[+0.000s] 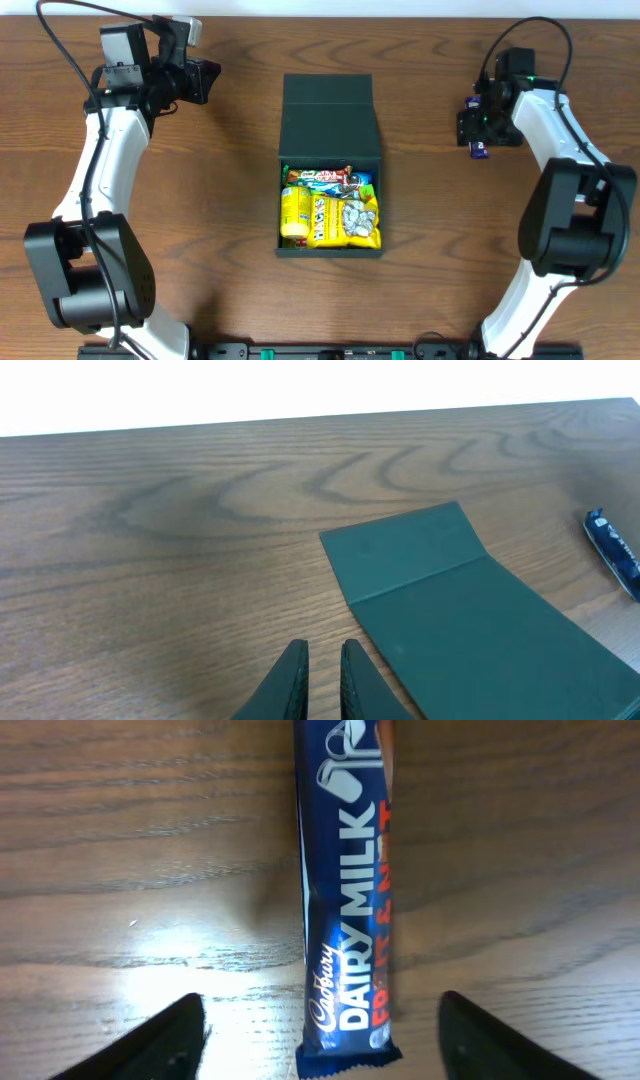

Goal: Pack container
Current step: 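Return right gripper to the blue Dairy Milk bar and grasp it, then carry the Dairy Milk bar left and lower it into the box, then press the bars down into the box with the right gripper, withdraw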

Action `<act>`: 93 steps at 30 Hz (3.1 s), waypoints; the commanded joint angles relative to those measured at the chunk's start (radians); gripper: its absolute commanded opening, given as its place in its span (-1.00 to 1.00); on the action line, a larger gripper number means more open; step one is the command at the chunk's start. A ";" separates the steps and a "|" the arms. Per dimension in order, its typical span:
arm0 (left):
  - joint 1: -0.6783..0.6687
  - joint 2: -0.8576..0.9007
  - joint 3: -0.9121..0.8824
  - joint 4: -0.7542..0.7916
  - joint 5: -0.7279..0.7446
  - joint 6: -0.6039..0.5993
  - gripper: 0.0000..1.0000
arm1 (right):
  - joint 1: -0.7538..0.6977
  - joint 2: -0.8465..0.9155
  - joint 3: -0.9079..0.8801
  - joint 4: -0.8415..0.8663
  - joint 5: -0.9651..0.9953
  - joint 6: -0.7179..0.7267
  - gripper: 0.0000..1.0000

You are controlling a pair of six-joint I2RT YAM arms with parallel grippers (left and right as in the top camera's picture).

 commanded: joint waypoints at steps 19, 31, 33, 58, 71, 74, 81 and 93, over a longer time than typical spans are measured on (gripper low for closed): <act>0.005 -0.013 0.021 0.003 0.007 -0.011 -0.73 | -0.040 0.091 0.000 0.001 -0.115 0.005 -0.24; 0.005 -0.013 0.021 0.020 -0.013 -0.011 -0.71 | -0.037 0.063 0.044 -0.018 -0.236 0.005 -0.64; 0.005 -0.013 0.021 0.032 -0.015 -0.011 -0.72 | -0.036 0.040 0.105 -0.050 -0.263 0.002 -0.70; 0.011 -0.013 0.021 0.055 -0.064 -0.003 -0.66 | 0.531 -0.113 0.311 -0.658 -0.352 -0.822 -0.97; 0.011 -0.013 0.021 0.053 -0.064 0.024 -0.66 | 0.670 -0.113 0.151 -0.549 -0.250 -0.782 -0.98; 0.011 -0.013 0.021 0.052 -0.064 0.024 -0.66 | 0.670 -0.113 0.128 -0.507 -0.203 -0.729 -0.97; 0.011 -0.013 0.021 0.054 -0.064 0.024 -0.66 | 0.669 -0.113 0.097 -0.425 -0.077 -0.699 -0.97; 0.011 -0.013 0.021 0.055 -0.064 0.024 -0.66 | 0.668 -0.113 0.084 -0.364 -0.058 -0.716 0.98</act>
